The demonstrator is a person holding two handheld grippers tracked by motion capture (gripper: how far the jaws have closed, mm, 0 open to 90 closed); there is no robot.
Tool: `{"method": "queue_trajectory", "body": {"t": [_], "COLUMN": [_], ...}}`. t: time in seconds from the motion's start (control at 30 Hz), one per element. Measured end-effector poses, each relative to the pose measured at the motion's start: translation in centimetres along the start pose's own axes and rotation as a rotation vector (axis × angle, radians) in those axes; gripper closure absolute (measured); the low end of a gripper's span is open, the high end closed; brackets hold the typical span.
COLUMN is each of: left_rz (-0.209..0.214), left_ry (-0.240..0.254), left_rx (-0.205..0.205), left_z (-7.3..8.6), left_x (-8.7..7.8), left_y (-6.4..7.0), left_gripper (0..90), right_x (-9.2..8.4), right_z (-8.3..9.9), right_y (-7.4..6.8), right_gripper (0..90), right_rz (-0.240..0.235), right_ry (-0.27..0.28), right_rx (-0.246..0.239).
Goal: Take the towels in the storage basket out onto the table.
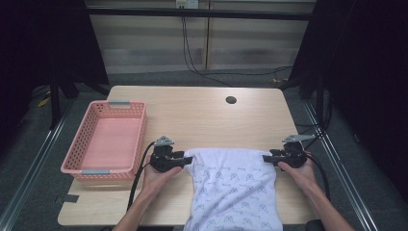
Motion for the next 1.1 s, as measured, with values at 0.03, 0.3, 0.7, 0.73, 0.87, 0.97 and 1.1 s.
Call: {"method": "queue_trajectory", "body": {"t": [0.03,0.3,0.7,0.73,0.87,0.97,1.1], "left_rz": [-0.001,-0.065,-0.098,-0.106,-0.075,-0.058,-0.055], "left_ry": [-0.009,-0.018,0.018,0.014,0.012,-0.018,-0.043], "left_rx": [-0.007,-0.002,-0.048,-0.04,-0.027,0.01,0.077], "left_z": [0.1,0.6,0.7,0.7,0.8,0.8,0.7], "left_x": [0.2,0.7,0.1,0.1,0.3,0.7,1.4], "left_y": [-0.1,-0.4,-1.2,-1.3,-1.2,-0.6,0.7], "left_gripper": [49.6,49.5,47.3,47.2,46.5,51.8,63.5], "right_x": [0.0,0.0,0.1,0.1,0.1,0.1,-0.1], "right_z": [0.0,0.4,0.4,0.4,0.4,0.4,0.3], "right_y": [0.0,-0.7,-0.6,-0.6,-0.7,-0.8,-1.0], "right_gripper": [51.6,76.4,81.6,81.6,82.2,82.7,83.3], "right_rz": [-0.004,-0.057,-0.079,-0.08,-0.095,-0.112,-0.13], "right_ry": [0.002,-0.008,-0.01,-0.011,-0.014,-0.01,0.002], "right_rx": [-0.005,-0.005,0.01,0.01,0.014,0.014,0.016]}}
Point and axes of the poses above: each handheld gripper's, and its own axes: x roughly forward along the jaws, z roughly out of its underside, y roughly to its right, the point moved 3 cm from there along x, roughly forward along the jaws, and after that the axes turned 3 degrees about -y, right-handed, at the moved point
